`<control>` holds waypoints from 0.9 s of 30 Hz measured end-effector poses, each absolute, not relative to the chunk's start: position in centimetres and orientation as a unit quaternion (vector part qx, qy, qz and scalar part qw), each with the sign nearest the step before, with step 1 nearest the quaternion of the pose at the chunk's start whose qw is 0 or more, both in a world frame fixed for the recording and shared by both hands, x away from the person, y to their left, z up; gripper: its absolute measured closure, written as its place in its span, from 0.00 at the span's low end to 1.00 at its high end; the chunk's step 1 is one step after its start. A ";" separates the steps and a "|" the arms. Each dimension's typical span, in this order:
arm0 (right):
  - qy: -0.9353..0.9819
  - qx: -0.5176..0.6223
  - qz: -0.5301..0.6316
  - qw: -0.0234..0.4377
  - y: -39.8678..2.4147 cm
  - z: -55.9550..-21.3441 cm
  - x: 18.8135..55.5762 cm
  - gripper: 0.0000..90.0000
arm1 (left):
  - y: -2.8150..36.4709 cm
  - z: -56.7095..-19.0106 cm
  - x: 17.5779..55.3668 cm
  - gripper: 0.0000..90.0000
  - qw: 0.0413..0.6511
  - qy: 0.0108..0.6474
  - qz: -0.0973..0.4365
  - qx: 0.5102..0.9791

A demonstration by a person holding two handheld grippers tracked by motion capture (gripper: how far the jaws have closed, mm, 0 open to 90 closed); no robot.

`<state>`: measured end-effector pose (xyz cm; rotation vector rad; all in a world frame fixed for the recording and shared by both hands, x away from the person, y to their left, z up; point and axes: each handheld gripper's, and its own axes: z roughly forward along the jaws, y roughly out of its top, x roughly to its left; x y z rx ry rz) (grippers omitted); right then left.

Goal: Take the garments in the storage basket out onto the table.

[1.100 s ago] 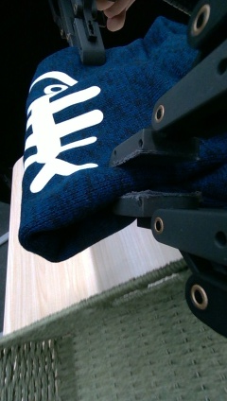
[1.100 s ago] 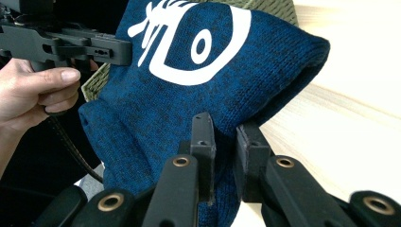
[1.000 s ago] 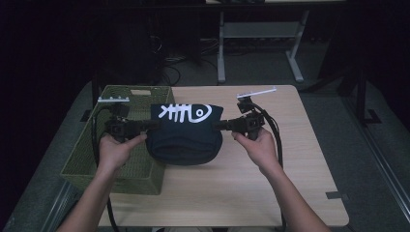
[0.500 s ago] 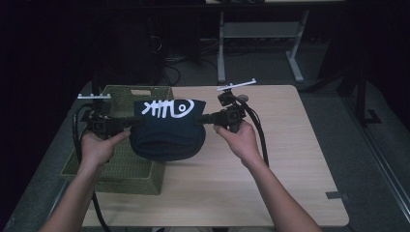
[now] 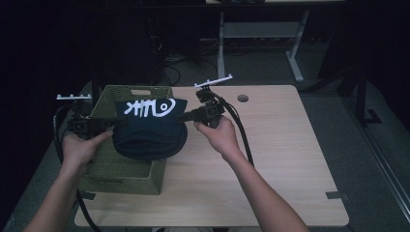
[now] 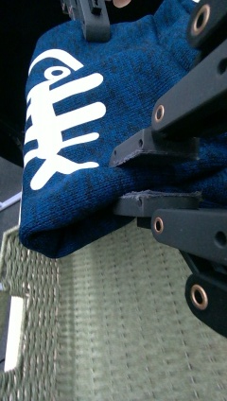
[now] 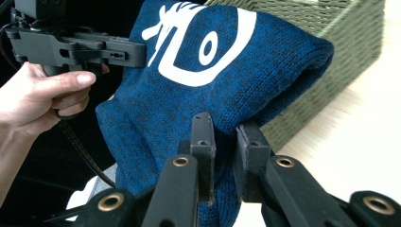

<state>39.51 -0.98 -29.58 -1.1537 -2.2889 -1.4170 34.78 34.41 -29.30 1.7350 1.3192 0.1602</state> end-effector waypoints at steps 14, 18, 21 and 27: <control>-0.782 -0.377 -0.480 0.127 3.4 -30.0 40.4 0.88 | 38.5 -29.3 34.3 0.86 0.453 0.557 0.078 0.692; -0.781 -0.377 -0.480 0.132 4.5 -30.4 40.7 0.88 | 39.5 -29.7 34.3 0.86 0.453 0.564 0.077 0.686; -0.782 -0.378 -0.478 0.134 5.3 -30.6 40.9 0.88 | 40.0 -30.0 34.4 0.86 0.451 0.570 0.079 0.683; -0.784 -0.377 -0.474 0.135 6.5 -31.1 41.4 0.88 | 41.0 -30.6 34.6 0.86 0.446 0.579 0.080 0.678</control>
